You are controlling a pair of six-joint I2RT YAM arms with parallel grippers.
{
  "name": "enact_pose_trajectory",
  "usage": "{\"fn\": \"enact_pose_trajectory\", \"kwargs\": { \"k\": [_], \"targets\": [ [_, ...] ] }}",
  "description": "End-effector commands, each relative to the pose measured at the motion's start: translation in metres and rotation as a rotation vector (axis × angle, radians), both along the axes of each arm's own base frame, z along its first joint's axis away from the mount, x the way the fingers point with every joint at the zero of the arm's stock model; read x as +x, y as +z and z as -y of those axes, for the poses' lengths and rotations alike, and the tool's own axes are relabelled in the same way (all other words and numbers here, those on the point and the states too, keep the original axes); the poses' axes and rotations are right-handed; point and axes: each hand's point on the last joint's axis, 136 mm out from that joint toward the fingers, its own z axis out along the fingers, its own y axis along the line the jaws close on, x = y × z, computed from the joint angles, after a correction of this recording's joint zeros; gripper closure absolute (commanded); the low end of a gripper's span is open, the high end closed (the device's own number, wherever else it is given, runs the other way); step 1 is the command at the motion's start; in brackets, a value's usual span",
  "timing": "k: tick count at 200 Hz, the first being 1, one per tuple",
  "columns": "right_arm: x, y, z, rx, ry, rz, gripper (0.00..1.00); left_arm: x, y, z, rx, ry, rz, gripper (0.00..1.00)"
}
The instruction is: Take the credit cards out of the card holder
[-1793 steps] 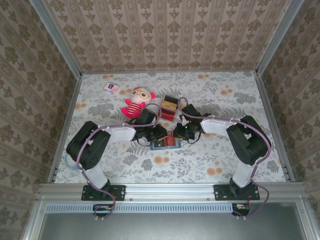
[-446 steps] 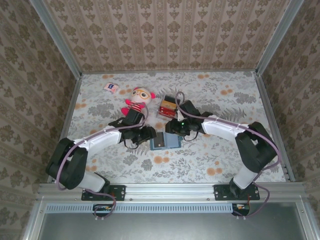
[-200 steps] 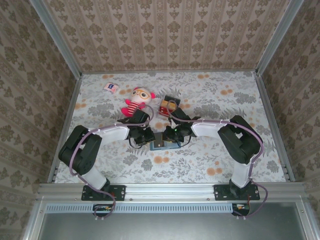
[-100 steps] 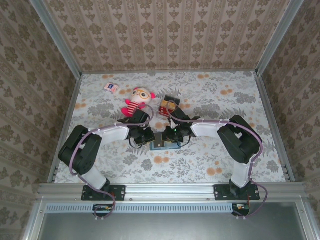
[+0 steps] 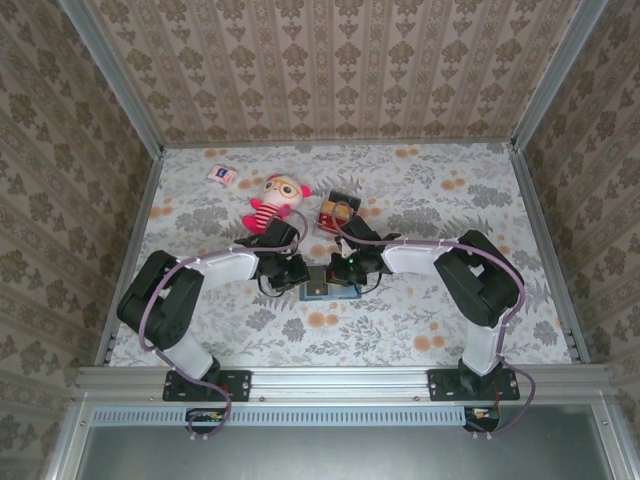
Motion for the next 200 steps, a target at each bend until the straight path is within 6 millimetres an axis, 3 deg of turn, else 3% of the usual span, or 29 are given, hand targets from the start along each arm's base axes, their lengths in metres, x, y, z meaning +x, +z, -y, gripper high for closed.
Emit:
{"fn": "enact_pose_trajectory", "kwargs": {
  "k": [1, 46, 72, 91, 200],
  "targets": [
    [-0.005, 0.009, 0.010, -0.017, 0.002, 0.007, 1.00, -0.011, -0.009, -0.012, 0.056, 0.006, -0.030, 0.82],
    [-0.009, 0.006, 0.015, -0.026, 0.006, -0.014, 1.00, -0.011, -0.011, -0.011, 0.052, -0.001, -0.034, 0.83],
    [-0.010, 0.000, 0.011, -0.010, 0.002, -0.043, 0.80, -0.011, -0.012, -0.011, 0.050, -0.004, -0.033, 0.84],
    [-0.009, -0.004, 0.010, -0.016, 0.002, -0.052, 0.74, -0.012, -0.012, -0.011, 0.051, -0.006, -0.036, 0.85],
    [-0.008, -0.012, -0.001, 0.009, 0.020, -0.071, 0.74, -0.017, -0.018, -0.013, 0.051, -0.003, -0.052, 0.87]
  ]
}}
